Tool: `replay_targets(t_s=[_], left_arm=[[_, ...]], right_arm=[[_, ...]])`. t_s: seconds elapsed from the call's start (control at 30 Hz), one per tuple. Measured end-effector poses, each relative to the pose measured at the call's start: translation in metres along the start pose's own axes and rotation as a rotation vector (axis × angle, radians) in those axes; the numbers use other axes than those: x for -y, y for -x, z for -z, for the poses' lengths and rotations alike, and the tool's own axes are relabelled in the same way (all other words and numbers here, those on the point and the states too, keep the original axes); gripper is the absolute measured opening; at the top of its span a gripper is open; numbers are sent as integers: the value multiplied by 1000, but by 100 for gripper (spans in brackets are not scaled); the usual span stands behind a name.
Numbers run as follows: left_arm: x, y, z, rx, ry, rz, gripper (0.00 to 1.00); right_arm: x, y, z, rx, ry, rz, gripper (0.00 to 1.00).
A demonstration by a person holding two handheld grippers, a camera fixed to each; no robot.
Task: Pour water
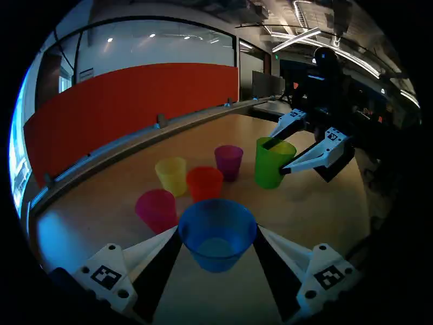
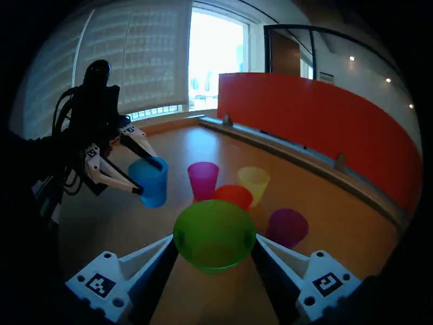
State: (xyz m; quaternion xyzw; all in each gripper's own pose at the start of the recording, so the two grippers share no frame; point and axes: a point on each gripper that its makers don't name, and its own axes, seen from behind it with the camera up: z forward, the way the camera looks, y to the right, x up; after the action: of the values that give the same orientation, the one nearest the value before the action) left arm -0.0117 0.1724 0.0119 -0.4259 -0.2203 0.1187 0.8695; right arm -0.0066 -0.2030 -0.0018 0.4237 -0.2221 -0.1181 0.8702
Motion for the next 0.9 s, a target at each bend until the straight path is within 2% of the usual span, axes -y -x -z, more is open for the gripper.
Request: replay_targets(t_s=[0.47,0.9], left_arm=[[-15,-41,37,-96,-41,-20,88],[-20,-66,58,-215,-73,1,87]], right_arm=[[20,-40,37,-79,17,51,90],[33,-60,49,-144,19,67,90]])
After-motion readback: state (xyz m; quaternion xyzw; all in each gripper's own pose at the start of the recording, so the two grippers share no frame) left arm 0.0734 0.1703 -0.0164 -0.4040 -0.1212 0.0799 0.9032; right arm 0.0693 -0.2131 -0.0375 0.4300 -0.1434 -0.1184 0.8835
